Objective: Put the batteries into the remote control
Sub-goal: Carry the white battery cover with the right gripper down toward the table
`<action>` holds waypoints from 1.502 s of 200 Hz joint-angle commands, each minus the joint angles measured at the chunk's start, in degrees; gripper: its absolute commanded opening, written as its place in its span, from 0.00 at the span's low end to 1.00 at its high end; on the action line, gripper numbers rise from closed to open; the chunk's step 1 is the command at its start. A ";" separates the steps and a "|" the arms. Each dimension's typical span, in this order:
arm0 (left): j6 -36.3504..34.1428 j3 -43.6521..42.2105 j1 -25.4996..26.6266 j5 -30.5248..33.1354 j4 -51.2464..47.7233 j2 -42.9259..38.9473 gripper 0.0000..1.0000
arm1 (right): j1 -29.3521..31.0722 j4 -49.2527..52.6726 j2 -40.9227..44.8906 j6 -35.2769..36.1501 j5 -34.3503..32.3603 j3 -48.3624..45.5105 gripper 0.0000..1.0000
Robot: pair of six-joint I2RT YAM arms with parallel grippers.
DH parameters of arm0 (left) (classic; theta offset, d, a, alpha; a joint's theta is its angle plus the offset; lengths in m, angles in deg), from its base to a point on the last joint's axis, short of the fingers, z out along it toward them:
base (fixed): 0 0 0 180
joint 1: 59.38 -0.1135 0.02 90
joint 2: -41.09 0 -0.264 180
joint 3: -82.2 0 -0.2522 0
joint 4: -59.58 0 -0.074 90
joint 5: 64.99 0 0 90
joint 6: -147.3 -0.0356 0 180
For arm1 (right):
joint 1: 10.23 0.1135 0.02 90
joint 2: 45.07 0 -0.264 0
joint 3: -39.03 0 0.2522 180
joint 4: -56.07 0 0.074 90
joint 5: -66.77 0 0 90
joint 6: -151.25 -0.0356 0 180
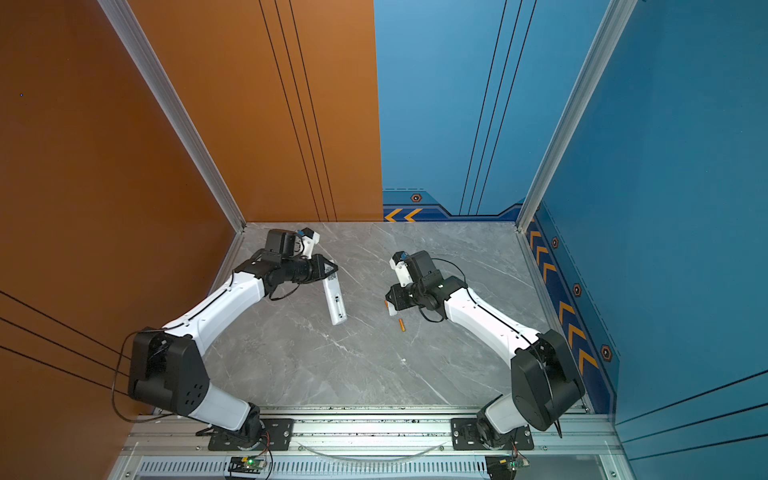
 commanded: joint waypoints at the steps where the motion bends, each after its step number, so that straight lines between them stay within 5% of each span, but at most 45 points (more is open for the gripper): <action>1: -0.35 1.65 0.57 -1.45 0.57 -0.55 0.00 | -1.76 3.61 1.01 1.89 -3.37 -1.58 0.18; 137: -1.38 1.58 4.89 -10.97 5.93 -0.65 0.00 | -8.55 3.78 -1.91 3.91 -4.94 -4.38 0.19; 300: -0.80 1.59 5.88 -12.05 6.57 -1.17 0.00 | -9.87 3.79 -9.96 4.94 -9.50 -5.22 0.20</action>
